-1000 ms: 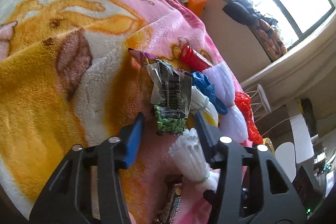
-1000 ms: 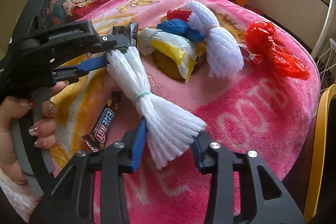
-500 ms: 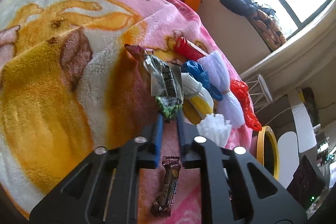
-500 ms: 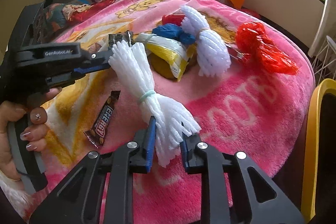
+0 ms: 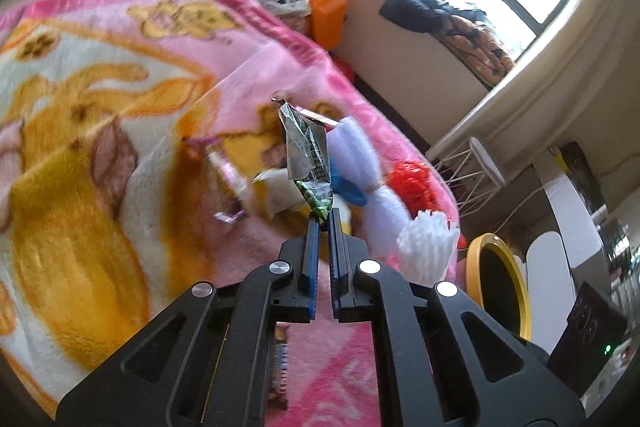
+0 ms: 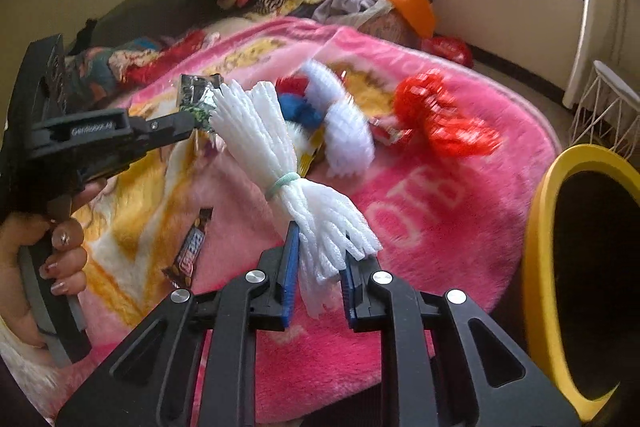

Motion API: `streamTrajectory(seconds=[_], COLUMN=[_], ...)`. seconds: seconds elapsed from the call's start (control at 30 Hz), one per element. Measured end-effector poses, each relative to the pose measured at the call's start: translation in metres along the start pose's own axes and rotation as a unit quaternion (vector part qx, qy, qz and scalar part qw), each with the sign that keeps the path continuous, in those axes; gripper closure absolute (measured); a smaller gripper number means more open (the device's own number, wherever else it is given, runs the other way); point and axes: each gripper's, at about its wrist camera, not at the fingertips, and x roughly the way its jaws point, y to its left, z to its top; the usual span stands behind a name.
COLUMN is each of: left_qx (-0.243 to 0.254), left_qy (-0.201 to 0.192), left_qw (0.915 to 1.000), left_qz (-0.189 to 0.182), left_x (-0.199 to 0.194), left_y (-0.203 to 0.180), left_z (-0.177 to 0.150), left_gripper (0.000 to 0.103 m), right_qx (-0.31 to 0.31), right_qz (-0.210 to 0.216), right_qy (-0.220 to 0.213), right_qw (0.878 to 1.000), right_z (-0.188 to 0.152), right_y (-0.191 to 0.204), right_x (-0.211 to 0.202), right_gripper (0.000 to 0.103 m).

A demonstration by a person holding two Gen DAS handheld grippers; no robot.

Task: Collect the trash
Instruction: 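Carry the snack wrapper and mesh sleeve with both tools over the yellow bin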

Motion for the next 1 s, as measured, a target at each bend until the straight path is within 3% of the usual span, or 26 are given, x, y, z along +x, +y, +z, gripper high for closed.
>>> streamTrajectory(seconds=[0.43, 1.0], left_qx=[0.075, 0.146], left_qy=[-0.032, -0.026], left_qw=[0.9959, 0.9855], left_qz=[-0.039, -0.082], left_x=[-0.018, -0.017], left_y=[-0.064, -0.127], left_z=[0.007, -0.014], left_gripper=[0.101, 0.101], right_qx=[0.034, 0.1], right_qz=[-0.03, -0.066], right_qy=[-0.074, -0.125], right_qw=[0.996, 0.985], right_z=[0.016, 0.012], right_y=[-0.031, -0.085], right_x=[-0.046, -0.087], right_gripper=[0.085, 0.085])
